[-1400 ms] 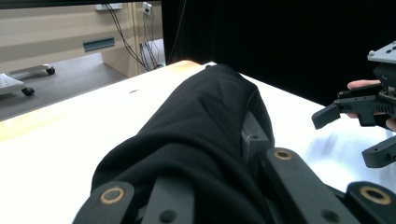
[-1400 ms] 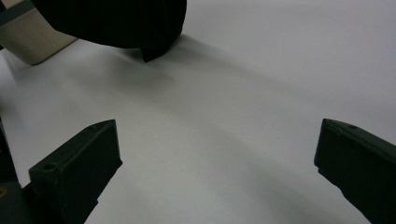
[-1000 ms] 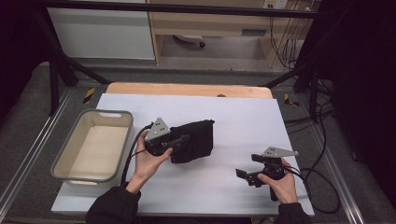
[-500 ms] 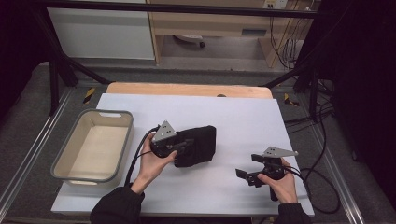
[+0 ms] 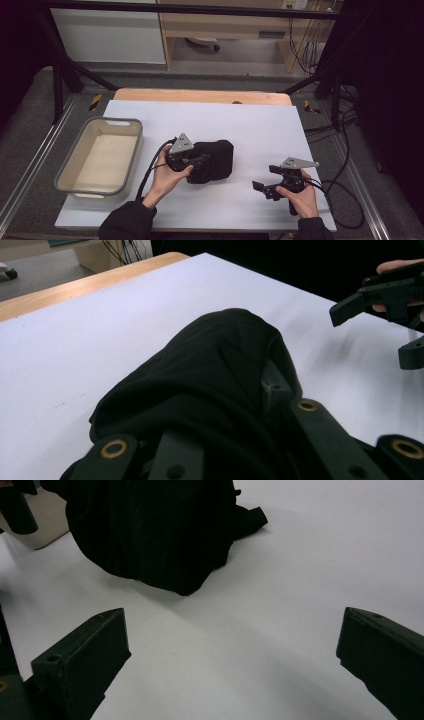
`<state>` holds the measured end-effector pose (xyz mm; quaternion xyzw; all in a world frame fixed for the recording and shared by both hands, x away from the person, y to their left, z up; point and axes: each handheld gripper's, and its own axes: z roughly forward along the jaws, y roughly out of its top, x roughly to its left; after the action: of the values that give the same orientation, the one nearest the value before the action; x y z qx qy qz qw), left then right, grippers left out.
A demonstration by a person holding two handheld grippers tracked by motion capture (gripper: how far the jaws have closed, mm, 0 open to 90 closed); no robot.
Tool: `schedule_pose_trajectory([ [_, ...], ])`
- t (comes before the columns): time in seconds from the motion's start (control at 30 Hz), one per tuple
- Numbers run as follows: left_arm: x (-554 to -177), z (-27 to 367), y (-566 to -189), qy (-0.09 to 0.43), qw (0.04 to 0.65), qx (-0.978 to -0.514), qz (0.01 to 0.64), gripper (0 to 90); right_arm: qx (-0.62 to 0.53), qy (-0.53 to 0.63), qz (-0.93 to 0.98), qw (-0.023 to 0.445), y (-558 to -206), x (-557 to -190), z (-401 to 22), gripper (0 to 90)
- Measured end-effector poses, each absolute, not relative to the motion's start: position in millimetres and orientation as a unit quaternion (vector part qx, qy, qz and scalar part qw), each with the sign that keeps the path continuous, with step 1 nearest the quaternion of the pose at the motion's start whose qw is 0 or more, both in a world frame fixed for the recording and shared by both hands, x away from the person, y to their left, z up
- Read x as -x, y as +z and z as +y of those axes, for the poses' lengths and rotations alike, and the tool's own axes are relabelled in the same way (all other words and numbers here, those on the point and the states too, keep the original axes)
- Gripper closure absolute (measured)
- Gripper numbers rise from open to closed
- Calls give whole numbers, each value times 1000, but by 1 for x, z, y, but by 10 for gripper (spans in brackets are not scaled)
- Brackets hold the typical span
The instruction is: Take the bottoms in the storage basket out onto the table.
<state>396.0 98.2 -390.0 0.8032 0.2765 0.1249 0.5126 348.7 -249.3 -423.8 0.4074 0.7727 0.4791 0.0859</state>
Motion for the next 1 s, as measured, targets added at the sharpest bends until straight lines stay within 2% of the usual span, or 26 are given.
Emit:
schedule_pose_trajectory([
  [0.37,-396,92,-400,112,489,-821,273,709,-407,480,772,87,-424,-349,-249,10],
  [1.0,-397,91,-409,91,447,-845,280,482,-408,479,773,85,-424,-349,-249,10],
])
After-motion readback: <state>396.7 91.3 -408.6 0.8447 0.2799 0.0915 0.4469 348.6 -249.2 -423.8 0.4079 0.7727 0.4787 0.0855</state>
